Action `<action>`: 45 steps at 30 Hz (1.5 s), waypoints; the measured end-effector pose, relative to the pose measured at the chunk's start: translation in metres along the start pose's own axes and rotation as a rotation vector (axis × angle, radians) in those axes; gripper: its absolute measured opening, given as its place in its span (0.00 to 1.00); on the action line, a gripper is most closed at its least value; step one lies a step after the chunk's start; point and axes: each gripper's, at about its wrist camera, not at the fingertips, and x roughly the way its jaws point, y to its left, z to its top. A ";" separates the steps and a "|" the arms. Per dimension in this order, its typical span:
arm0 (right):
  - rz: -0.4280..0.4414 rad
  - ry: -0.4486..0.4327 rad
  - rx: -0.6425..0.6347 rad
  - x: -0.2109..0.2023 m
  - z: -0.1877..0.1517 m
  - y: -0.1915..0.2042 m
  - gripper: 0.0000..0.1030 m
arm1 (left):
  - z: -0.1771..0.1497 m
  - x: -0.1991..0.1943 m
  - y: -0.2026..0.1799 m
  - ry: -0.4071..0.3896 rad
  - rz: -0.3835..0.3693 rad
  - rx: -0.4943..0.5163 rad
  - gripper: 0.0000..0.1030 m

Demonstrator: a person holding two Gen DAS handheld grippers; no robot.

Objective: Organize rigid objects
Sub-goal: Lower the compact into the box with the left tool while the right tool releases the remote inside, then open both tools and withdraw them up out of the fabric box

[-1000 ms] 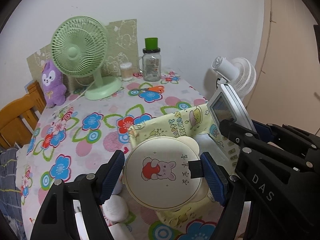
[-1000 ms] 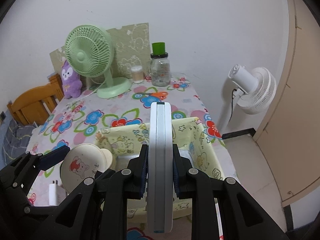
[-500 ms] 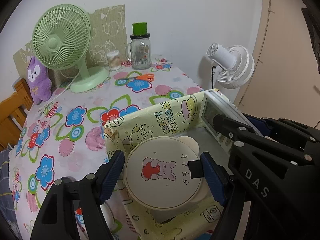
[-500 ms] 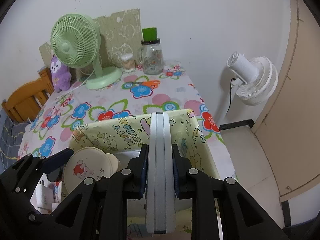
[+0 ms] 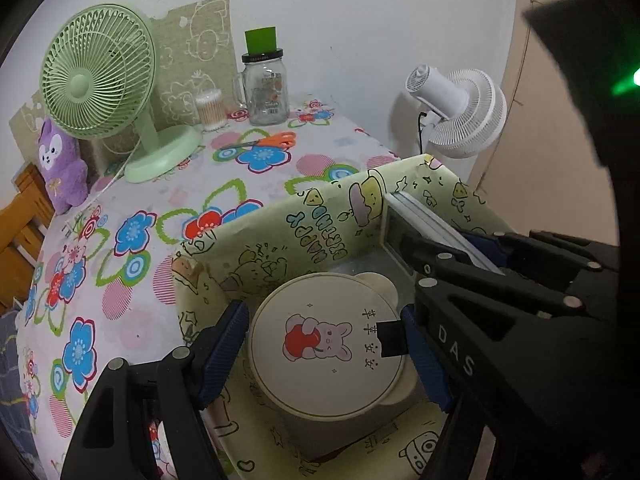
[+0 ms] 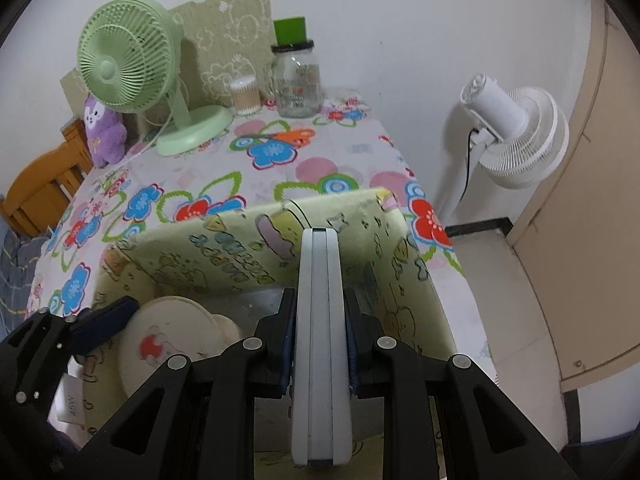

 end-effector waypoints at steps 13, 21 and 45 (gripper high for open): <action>0.051 0.053 0.049 0.007 -0.011 -0.007 0.24 | -0.003 0.000 -0.008 0.022 -0.011 0.047 0.87; 0.058 0.009 0.039 -0.013 -0.018 -0.003 0.44 | -0.008 -0.010 -0.010 0.013 -0.003 0.054 0.90; -0.047 -0.166 0.014 -0.084 -0.047 0.017 0.86 | -0.035 -0.063 -0.005 -0.071 0.025 0.047 0.98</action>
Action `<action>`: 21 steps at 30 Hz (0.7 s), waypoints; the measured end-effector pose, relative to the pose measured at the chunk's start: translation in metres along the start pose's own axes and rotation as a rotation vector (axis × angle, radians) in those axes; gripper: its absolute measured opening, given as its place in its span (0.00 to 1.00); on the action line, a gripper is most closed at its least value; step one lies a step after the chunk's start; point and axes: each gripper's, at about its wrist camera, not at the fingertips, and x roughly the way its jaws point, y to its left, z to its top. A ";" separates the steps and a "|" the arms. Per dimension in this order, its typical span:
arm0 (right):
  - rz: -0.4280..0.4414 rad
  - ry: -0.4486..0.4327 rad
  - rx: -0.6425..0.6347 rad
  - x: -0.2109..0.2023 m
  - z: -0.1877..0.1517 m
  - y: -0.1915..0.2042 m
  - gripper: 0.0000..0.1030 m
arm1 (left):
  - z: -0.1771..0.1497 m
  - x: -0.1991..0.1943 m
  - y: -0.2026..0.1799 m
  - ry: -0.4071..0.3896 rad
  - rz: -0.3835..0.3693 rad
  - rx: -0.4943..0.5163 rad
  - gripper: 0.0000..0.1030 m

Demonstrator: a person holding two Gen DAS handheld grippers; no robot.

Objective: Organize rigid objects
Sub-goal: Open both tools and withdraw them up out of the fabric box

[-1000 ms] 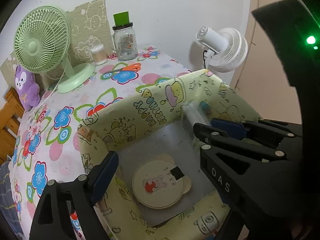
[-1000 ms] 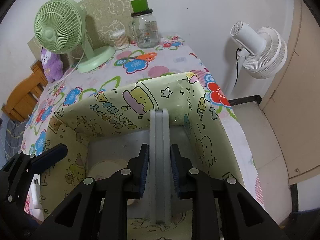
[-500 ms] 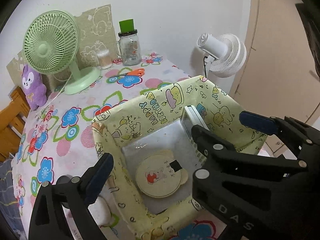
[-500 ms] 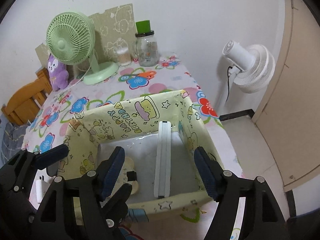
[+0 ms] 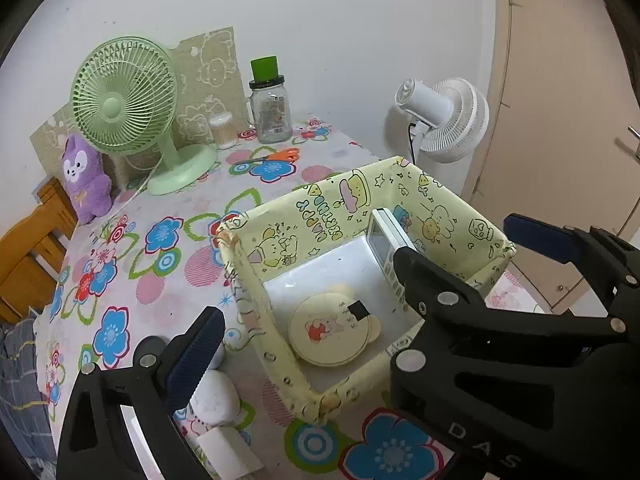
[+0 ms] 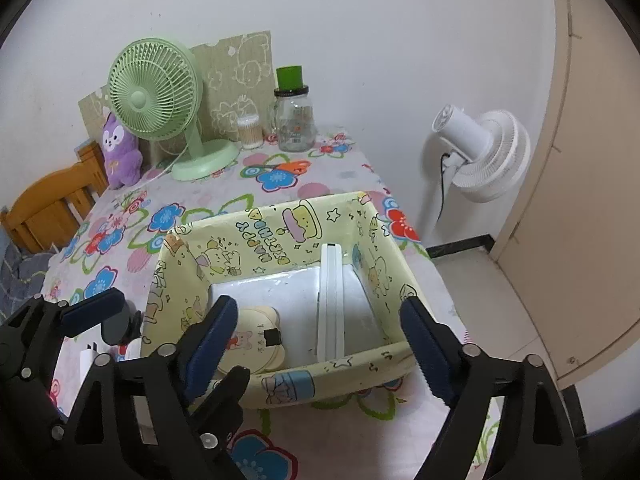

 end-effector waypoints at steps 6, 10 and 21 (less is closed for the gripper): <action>0.004 -0.018 -0.005 -0.011 -0.006 0.007 0.89 | -0.008 -0.010 0.004 -0.016 0.003 0.001 0.98; -0.008 -0.037 -0.011 -0.019 -0.010 0.012 0.91 | -0.013 -0.017 0.007 -0.026 0.005 -0.002 0.98; 0.011 -0.069 -0.027 -0.037 -0.021 0.031 0.95 | -0.030 -0.038 0.019 -0.063 0.023 -0.015 0.98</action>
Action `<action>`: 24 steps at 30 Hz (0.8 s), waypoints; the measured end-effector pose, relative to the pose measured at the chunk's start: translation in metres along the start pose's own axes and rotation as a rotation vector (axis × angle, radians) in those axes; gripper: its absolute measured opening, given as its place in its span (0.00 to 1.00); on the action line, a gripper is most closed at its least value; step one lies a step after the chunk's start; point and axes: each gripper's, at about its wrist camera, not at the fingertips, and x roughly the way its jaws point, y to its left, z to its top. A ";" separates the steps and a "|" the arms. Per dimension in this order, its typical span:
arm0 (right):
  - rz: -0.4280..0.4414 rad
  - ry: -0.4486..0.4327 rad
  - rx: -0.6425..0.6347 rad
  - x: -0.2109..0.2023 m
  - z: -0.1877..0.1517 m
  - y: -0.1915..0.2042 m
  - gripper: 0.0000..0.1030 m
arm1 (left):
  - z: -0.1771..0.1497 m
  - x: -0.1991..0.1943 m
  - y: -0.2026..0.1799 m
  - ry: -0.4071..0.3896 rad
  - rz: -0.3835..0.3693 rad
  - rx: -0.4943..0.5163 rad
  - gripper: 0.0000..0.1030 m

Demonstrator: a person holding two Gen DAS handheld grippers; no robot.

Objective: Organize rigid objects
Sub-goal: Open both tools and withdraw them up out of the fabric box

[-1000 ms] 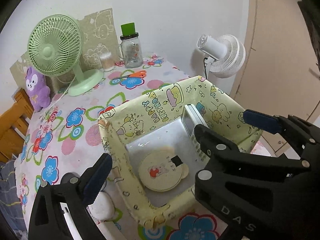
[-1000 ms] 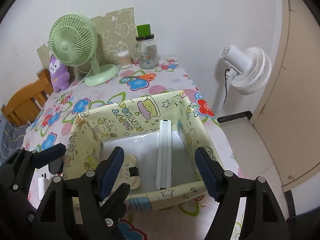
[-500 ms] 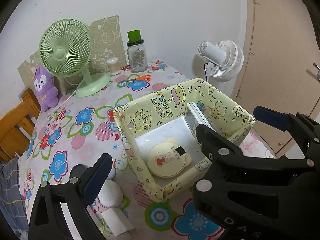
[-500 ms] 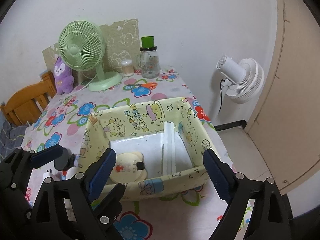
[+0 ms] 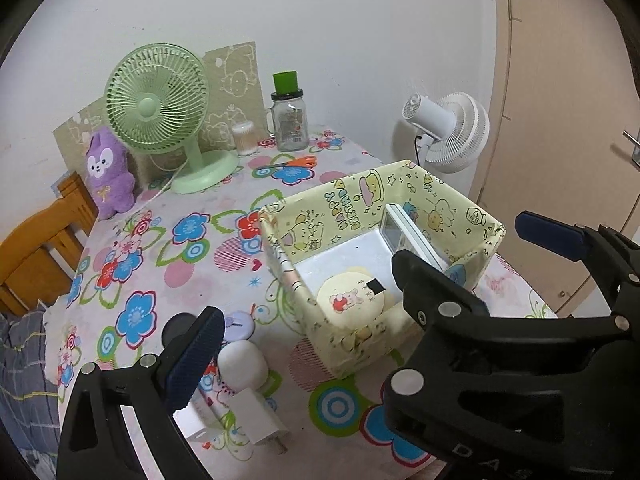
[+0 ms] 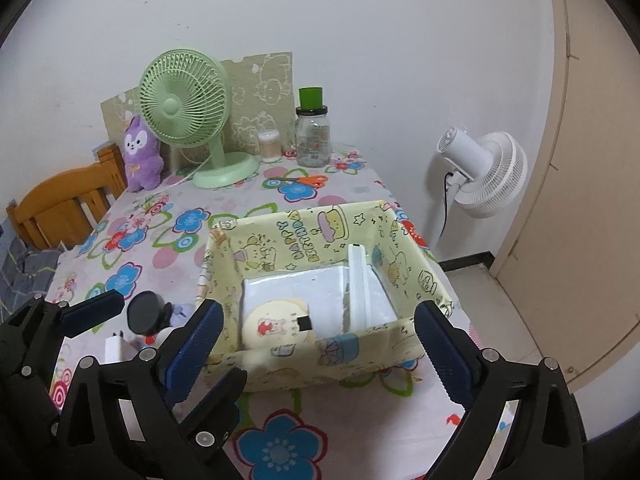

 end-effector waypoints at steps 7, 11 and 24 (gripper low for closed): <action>0.013 0.001 0.007 -0.009 -0.008 0.013 0.97 | -0.013 -0.012 0.012 -0.015 0.008 -0.013 0.99; 0.028 -0.005 0.007 -0.014 -0.015 0.021 0.97 | -0.022 -0.018 0.018 -0.027 0.013 -0.021 0.99; 0.046 -0.042 -0.053 -0.027 -0.030 0.052 0.97 | -0.047 -0.028 0.040 -0.030 0.041 -0.042 1.00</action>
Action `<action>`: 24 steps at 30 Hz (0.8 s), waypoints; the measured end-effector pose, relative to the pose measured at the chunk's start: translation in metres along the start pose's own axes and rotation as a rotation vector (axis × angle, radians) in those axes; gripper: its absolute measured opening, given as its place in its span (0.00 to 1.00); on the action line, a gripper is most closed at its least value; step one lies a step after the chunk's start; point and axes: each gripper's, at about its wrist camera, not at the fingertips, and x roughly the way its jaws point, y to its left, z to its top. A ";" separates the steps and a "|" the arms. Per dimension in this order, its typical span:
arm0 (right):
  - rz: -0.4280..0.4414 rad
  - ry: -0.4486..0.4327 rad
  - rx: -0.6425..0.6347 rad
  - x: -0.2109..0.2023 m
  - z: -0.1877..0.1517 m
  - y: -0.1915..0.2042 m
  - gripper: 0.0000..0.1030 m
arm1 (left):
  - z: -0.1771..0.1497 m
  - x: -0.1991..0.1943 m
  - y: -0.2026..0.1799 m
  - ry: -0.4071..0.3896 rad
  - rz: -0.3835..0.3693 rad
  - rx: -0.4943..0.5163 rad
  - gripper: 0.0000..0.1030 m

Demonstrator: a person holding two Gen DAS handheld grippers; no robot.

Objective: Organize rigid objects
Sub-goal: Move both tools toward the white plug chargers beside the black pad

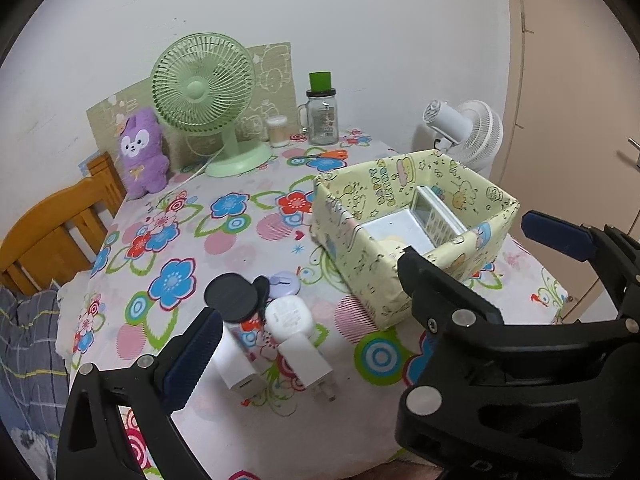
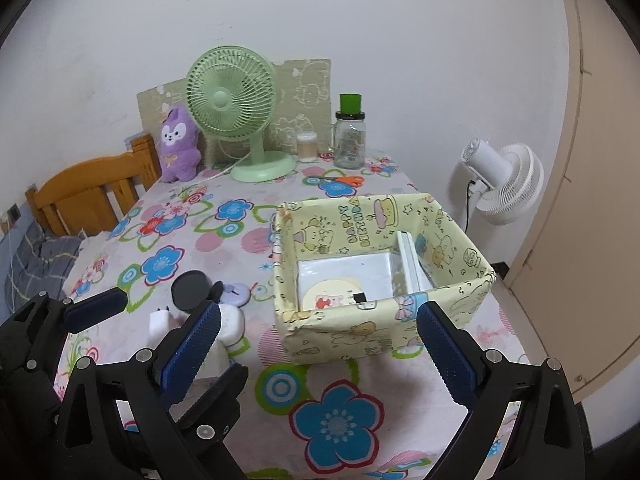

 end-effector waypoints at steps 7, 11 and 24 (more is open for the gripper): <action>0.019 -0.008 -0.028 0.001 -0.006 0.017 0.95 | -0.011 0.001 0.013 -0.003 0.005 -0.001 1.00; 0.026 -0.012 -0.038 0.005 -0.012 0.027 0.95 | -0.019 0.005 0.023 0.005 -0.006 -0.014 1.00; 0.077 0.030 -0.067 0.030 -0.027 0.051 0.91 | -0.042 0.026 0.053 0.053 0.030 -0.065 0.99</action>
